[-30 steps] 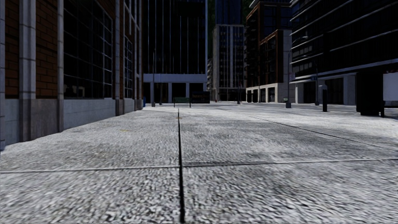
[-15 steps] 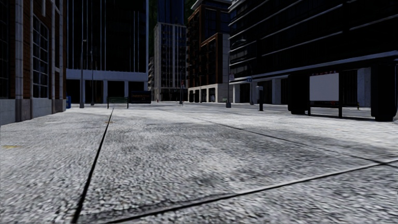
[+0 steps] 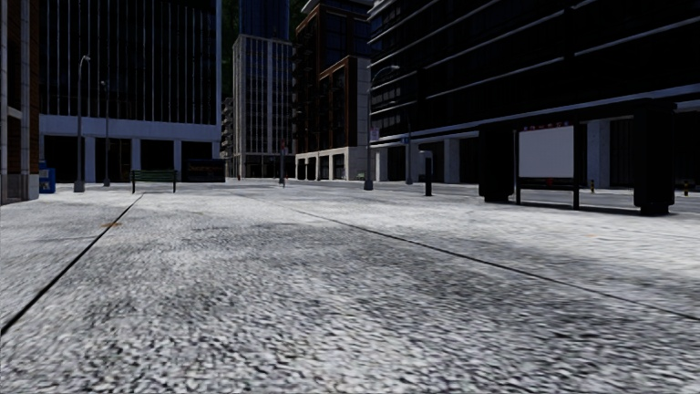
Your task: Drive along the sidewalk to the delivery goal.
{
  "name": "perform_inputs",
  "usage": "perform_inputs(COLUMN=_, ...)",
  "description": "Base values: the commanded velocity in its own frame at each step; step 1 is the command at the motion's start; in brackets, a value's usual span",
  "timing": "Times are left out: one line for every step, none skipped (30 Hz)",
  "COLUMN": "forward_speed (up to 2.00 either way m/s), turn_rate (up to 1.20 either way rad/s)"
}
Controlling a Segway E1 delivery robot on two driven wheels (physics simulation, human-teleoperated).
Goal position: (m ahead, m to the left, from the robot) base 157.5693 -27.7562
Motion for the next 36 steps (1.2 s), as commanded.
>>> perform_inputs(forward_speed=2.0, turn_rate=0.0)
perform_inputs(forward_speed=2.0, turn_rate=0.0)
perform_inputs(forward_speed=2.0, turn_rate=0.0)
perform_inputs(forward_speed=2.0, turn_rate=0.0)
perform_inputs(forward_speed=2.0, turn_rate=0.0)
perform_inputs(forward_speed=2.0, turn_rate=0.0)
perform_inputs(forward_speed=2.0, turn_rate=0.0)
perform_inputs(forward_speed=2.0, turn_rate=0.0)
perform_inputs(forward_speed=2.0, turn_rate=0.0)
perform_inputs(forward_speed=2.0, turn_rate=0.0)
perform_inputs(forward_speed=2.0, turn_rate=0.0)
perform_inputs(forward_speed=2.0, turn_rate=0.0)
perform_inputs(forward_speed=2.0, turn_rate=0.0)
perform_inputs(forward_speed=2.0, turn_rate=0.0)
perform_inputs(forward_speed=2.0, turn_rate=0.0)
perform_inputs(forward_speed=2.0, turn_rate=0.0)
perform_inputs(forward_speed=2.0, turn_rate=0.0)
perform_inputs(forward_speed=2.0, turn_rate=0.0)
perform_inputs(forward_speed=2.0, turn_rate=0.0)
perform_inputs(forward_speed=2.0, turn_rate=0.0)
perform_inputs(forward_speed=2.0, turn_rate=0.0)
perform_inputs(forward_speed=2.0, turn_rate=0.0)
perform_inputs(forward_speed=2.0, turn_rate=0.0)
perform_inputs(forward_speed=2.0, turn_rate=0.0)
perform_inputs(forward_speed=2.0, turn_rate=0.0)
perform_inputs(forward_speed=2.0, turn_rate=0.0)
perform_inputs(forward_speed=2.0, turn_rate=0.0)
perform_inputs(forward_speed=2.0, turn_rate=0.0)
perform_inputs(forward_speed=2.0, turn_rate=0.0)
perform_inputs(forward_speed=2.0, turn_rate=0.0)
perform_inputs(forward_speed=2.0, turn_rate=0.0)
perform_inputs(forward_speed=2.0, turn_rate=0.0)
perform_inputs(forward_speed=2.0, turn_rate=0.0)
perform_inputs(forward_speed=2.0, turn_rate=0.0)
perform_inputs(forward_speed=2.0, turn_rate=0.0)
perform_inputs(forward_speed=2.0, turn_rate=0.0)
